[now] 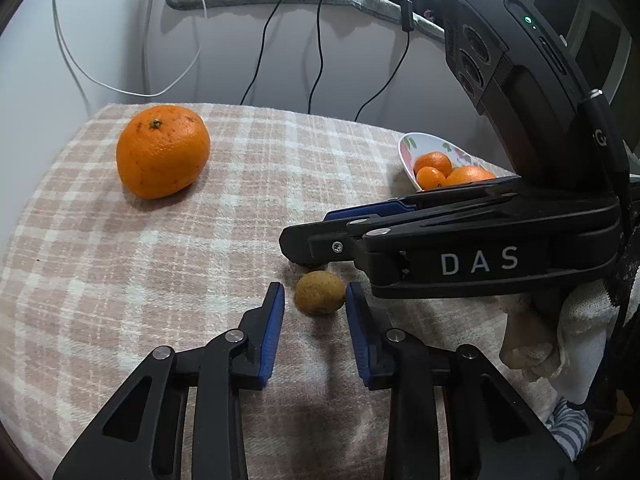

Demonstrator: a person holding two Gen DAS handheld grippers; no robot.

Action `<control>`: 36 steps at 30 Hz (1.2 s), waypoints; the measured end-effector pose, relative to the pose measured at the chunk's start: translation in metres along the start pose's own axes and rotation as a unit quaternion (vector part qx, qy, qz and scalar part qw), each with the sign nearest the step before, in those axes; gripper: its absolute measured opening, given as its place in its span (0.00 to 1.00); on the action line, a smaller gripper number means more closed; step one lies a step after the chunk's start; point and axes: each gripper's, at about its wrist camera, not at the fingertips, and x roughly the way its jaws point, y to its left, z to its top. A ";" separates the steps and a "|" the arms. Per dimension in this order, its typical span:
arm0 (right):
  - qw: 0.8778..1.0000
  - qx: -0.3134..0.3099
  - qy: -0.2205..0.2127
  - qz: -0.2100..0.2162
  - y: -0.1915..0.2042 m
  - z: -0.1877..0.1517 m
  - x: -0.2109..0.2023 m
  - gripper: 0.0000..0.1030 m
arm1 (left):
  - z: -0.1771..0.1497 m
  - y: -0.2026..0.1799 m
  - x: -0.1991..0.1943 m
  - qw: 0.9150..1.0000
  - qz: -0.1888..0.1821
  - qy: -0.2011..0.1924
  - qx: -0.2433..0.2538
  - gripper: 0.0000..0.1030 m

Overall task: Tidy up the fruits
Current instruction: 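Close the right gripper on the dark plum while the left grasps the brown kiwi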

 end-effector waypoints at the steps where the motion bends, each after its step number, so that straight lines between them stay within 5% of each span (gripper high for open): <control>1: 1.000 -0.001 0.002 -0.001 0.000 0.000 0.001 0.39 | 0.000 -0.001 0.001 1.000 -0.001 0.001 0.000 0.28; 9: 1.000 -0.006 0.006 -0.005 0.003 -0.002 0.007 0.27 | 0.000 -0.005 0.004 1.000 0.000 0.003 0.010 0.22; 28: 0.999 -0.004 -0.040 0.012 -0.002 -0.007 -0.025 0.25 | 0.002 -0.001 -0.011 1.000 -0.001 -0.012 -0.010 0.21; 31: 0.999 -0.002 -0.051 0.014 -0.005 -0.009 -0.036 0.25 | 0.005 -0.002 -0.015 1.000 -0.002 -0.017 -0.011 0.09; 36: 0.997 0.000 -0.071 0.012 -0.011 -0.013 -0.056 0.25 | 0.011 -0.008 -0.013 1.000 0.000 -0.020 -0.005 0.09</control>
